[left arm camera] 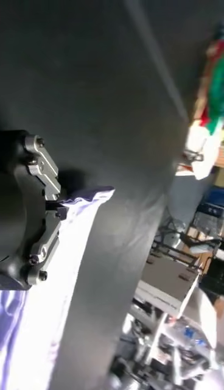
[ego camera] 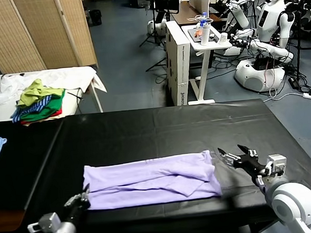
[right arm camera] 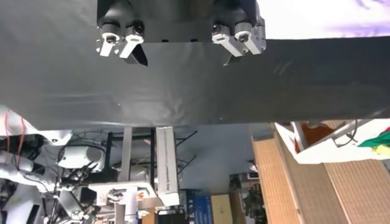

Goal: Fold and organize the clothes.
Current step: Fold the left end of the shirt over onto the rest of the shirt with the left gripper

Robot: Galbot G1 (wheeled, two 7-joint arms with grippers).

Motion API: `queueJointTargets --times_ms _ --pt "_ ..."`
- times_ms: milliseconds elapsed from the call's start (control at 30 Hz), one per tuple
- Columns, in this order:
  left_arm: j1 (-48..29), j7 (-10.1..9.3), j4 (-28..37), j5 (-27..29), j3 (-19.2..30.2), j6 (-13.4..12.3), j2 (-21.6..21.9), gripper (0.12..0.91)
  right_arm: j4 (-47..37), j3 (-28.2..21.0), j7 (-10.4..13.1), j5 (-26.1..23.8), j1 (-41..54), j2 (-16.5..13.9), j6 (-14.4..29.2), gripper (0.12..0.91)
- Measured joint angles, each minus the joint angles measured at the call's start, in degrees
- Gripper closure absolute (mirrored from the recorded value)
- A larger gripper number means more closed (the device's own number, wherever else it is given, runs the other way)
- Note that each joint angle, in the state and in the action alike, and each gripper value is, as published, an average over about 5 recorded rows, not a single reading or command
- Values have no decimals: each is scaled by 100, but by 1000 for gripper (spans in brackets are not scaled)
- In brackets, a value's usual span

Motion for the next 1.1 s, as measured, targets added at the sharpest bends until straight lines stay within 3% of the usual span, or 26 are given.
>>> queueJointTargets --times_ms 267,500,633,833,1100 --pt "278 58 284 325 -906 -209 1005 844 -24 -5 -18 -50 -70 96 33 118" --pt "381 -195 17 179 -1113 -30 1116 844 -16 -24 -25 -121 -124 175 51 118" --pt "335 -386 -430 98 -746 112 835 844 -24 34 -22 -146 -184 187 71 118" --pt "165 -723 -1165 -490 191 271 273 844 -36 107 7 -231 -314 239 51 118" --pt "-170 -826 -1346 -601 1459 295 -233 844 -95 172 -8 -441 -483 318 62 118"
